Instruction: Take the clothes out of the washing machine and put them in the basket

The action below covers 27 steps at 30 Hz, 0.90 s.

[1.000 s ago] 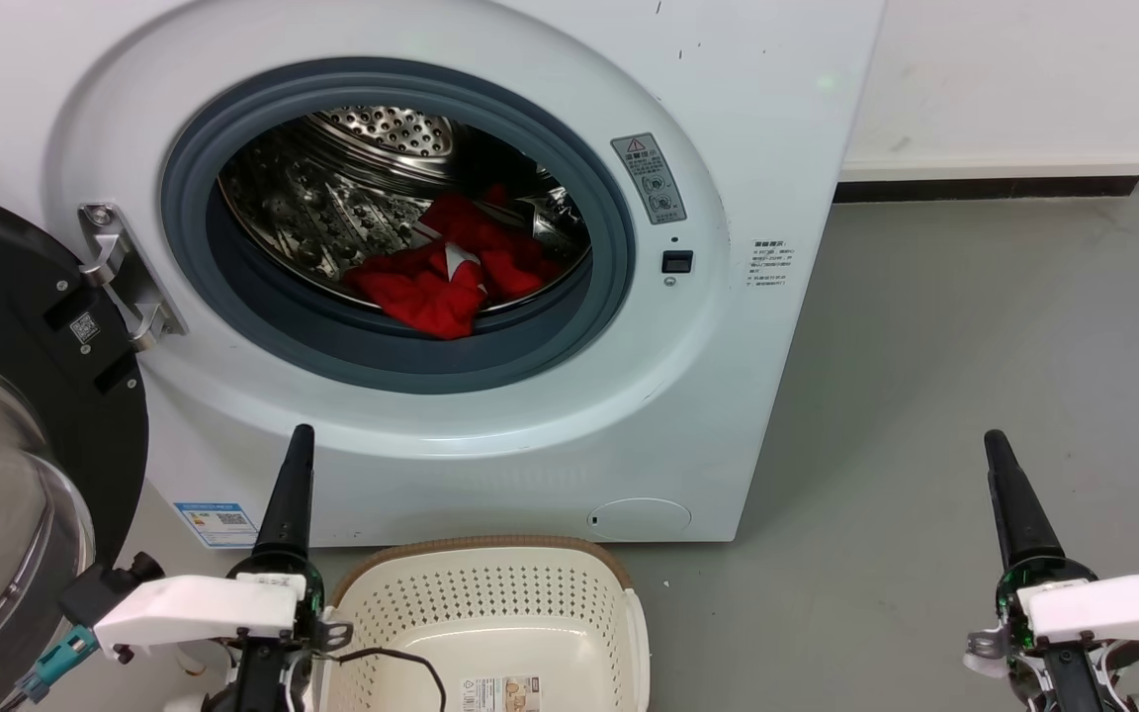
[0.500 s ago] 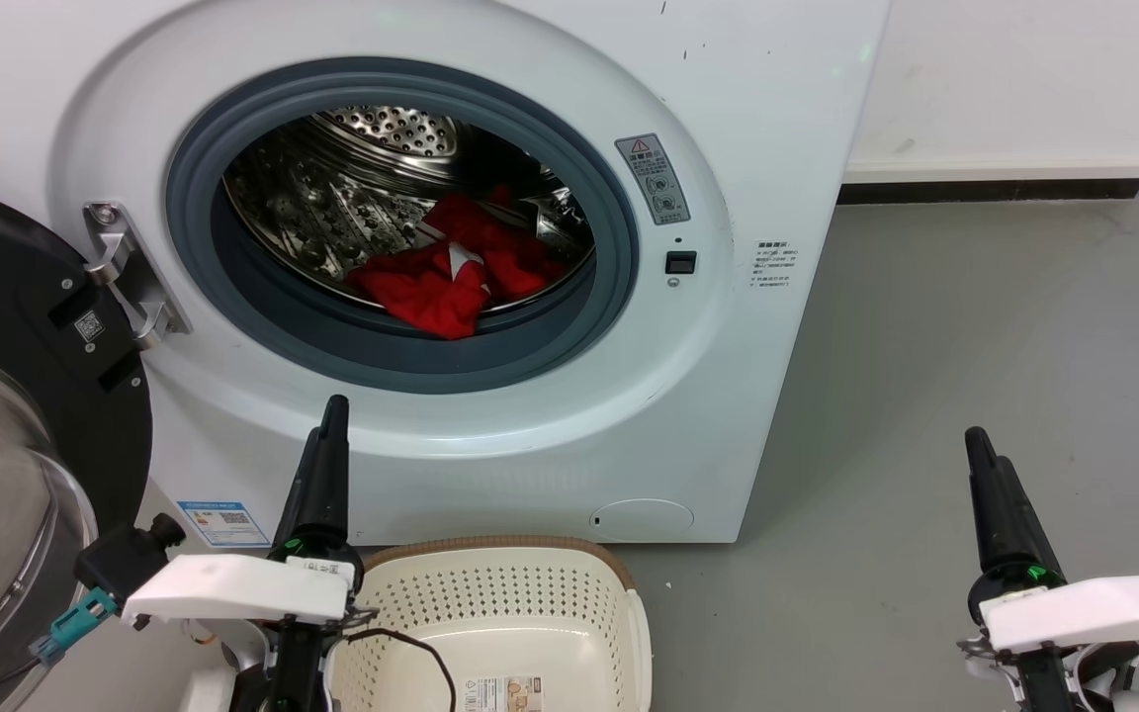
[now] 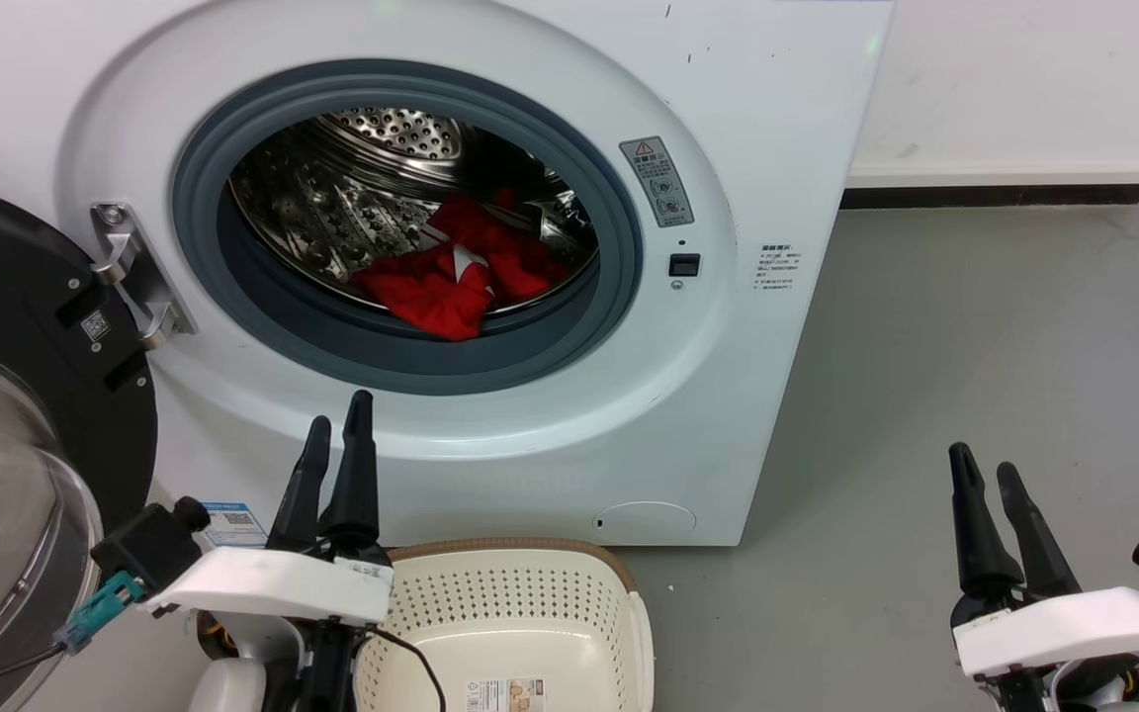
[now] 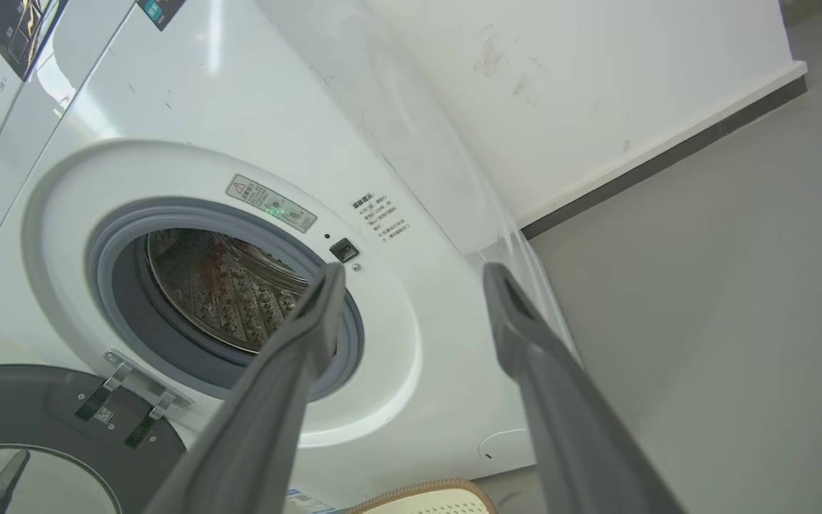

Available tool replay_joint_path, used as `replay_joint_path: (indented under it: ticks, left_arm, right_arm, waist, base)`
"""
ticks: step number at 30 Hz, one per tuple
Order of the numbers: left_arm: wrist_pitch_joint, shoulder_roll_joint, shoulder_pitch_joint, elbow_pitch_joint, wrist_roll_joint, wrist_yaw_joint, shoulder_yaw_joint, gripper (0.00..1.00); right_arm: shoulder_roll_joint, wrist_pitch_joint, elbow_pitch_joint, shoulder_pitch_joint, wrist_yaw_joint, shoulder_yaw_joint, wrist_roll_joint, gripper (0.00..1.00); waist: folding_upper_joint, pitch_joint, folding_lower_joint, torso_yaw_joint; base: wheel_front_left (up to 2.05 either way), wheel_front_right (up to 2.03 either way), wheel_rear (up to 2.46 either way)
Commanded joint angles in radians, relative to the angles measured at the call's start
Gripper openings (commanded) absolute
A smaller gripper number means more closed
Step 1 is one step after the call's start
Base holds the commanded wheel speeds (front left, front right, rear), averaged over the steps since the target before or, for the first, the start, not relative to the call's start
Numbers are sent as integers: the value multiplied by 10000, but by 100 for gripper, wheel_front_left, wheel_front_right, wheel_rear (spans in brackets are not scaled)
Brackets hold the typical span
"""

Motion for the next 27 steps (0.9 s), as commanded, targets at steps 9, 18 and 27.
replay_joint_path:
  ticks: [9,18,27]
  left_arm:
    - [-311,16,-152,157,2002,482,-434,100]
    - [-549,16,-140,616,3531,791,-722,100]
    - [-766,16,-200,779,4415,928,-865,100]
  right_arm:
    - [7,-83,-400,142,0,-24,-1715,100]
    - [9,-107,-429,247,0,-84,-2784,100]
    - [12,-181,-345,346,-1,-108,-3551,100]
  waist:
    - [0,-16,0,23]
    - [0,-18,0,32]
    - [0,-16,0,66]
  base:
    - [0,0,0]
    - [0,0,0]
    - [0,0,0]
